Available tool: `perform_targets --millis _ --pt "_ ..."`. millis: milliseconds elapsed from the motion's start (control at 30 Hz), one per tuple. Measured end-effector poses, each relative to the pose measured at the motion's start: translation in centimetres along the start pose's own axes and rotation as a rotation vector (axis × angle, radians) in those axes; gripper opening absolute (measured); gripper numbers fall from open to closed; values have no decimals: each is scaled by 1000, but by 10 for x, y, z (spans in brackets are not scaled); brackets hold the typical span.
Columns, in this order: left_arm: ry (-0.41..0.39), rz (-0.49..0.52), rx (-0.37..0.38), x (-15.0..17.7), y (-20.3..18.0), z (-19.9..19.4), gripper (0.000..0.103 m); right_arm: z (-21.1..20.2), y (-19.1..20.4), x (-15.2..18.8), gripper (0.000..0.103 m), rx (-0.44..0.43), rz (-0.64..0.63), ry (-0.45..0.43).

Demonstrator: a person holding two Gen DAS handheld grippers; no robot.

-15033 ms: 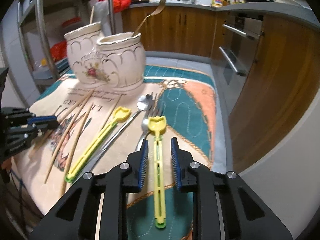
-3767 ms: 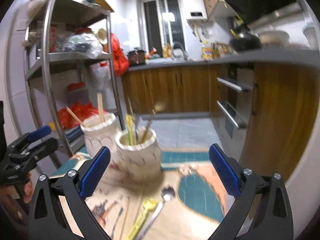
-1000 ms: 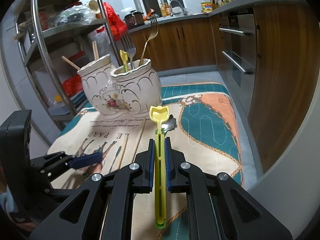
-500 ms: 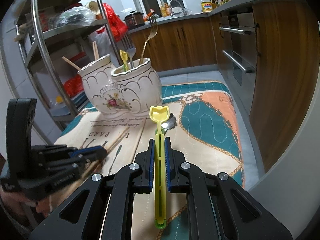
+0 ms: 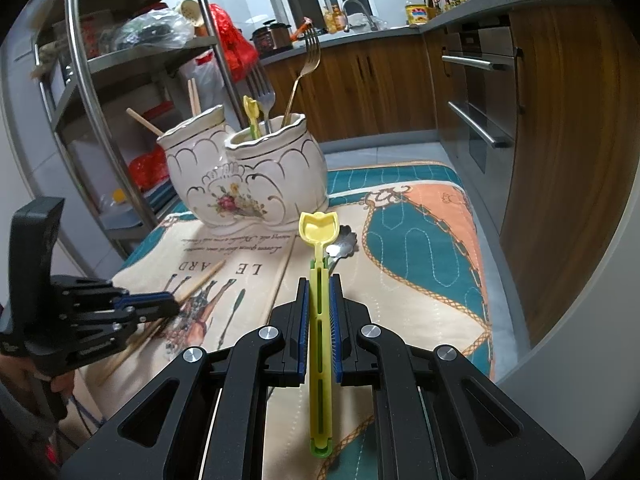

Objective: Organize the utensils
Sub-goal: 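Carry the chopstick over the tall vase while the right carries the tongs over the small one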

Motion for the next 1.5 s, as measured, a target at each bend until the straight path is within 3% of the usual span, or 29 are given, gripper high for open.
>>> perform_targets --millis 100,367,433,500,533,733,833,1100,1267,1500 --pt "-19 -16 9 7 3 -7 31 1 0 0 10 1 -1 1" --pt "-38 -10 27 20 8 -9 32 2 3 -1 10 6 -23 -13" --pt "-54 -13 30 20 9 -8 30 1 5 -1 10 8 -32 -20" --pt "-71 -4 34 21 10 -8 11 0 7 -2 10 10 -41 -30" --pt "-77 0 37 21 11 -8 8 -1 8 -2 10 15 -49 -38" --pt "-118 19 88 22 19 -12 6 -4 16 -5 10 19 -74 -63" --pt "-181 44 131 23 22 -21 6 -5 20 -8 10 24 -84 -81" --pt "-449 75 211 9 30 -61 6 -13 29 -24 10 28 -94 -162" --pt "-616 61 261 -15 39 -87 6 -13 32 -40 10 37 -101 -186" --pt "-761 -24 323 -63 65 -108 6 -11 30 -76 10 40 -106 -250"
Point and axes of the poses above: each gripper's, at about its wrist camera, not at the fingertips, and z roughly the way its jaws point, y to its left, x to its underside, the point moved 1 cm from there along z, roughly the way its jaws point, and after that the axes turned 15 degrees about -z, right-handed, at the moved point
